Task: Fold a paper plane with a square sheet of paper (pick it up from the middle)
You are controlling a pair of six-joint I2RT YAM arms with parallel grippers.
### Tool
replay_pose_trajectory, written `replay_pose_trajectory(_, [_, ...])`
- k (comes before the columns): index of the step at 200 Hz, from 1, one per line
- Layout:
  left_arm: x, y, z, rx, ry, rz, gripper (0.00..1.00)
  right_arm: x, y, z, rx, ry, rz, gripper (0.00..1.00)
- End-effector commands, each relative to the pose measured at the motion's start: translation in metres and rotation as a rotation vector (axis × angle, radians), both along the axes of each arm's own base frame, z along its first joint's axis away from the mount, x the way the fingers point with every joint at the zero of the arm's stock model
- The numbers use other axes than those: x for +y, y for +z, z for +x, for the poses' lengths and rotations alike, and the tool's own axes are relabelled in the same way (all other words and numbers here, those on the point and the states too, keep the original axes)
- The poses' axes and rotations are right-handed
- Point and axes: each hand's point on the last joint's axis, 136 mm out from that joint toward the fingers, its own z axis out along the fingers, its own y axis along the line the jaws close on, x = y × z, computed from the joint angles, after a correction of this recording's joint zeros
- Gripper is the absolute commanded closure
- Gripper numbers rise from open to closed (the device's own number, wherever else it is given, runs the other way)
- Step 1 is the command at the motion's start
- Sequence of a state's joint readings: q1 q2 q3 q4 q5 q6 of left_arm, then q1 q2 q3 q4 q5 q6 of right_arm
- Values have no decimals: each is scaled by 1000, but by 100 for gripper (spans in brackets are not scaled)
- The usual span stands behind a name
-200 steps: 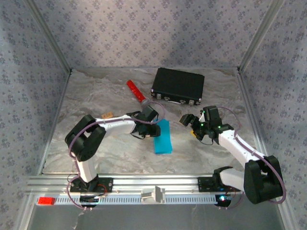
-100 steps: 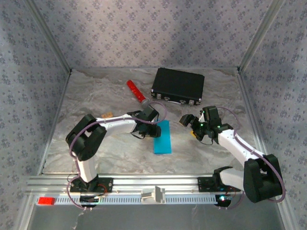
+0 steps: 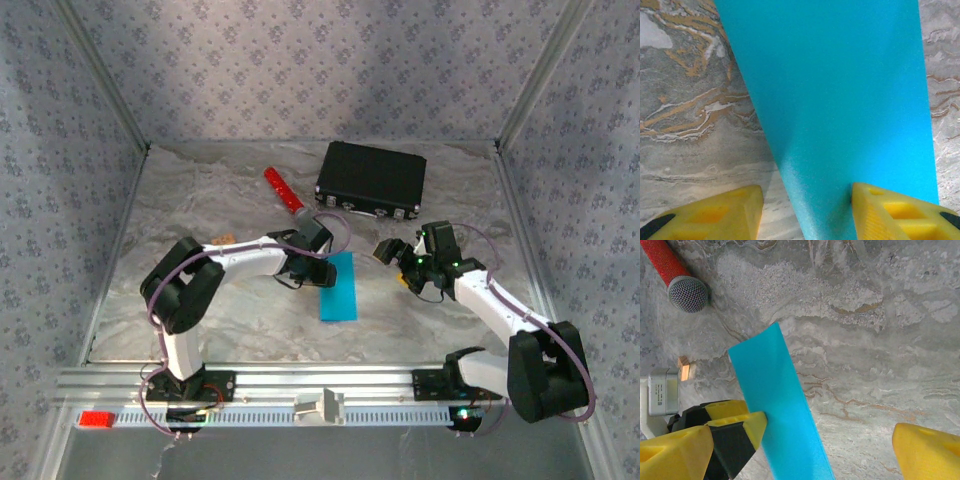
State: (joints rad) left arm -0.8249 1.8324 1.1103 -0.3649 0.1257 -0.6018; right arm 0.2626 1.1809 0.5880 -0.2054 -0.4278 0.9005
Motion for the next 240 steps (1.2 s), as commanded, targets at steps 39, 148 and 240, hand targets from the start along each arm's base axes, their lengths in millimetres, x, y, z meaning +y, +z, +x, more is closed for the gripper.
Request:
replay_pose_trajectory(39, [1, -13, 7, -8, 7, 41, 48, 5, 10, 4, -18, 21, 0, 6])
replay_pose_trajectory(148, [4, -21, 6, -7, -2, 62, 48, 5, 9, 2, -12, 23, -2, 6])
replay_pose_trajectory(240, [4, -26, 6, -9, -33, 77, 47, 5, 8, 2, -9, 23, -5, 6])
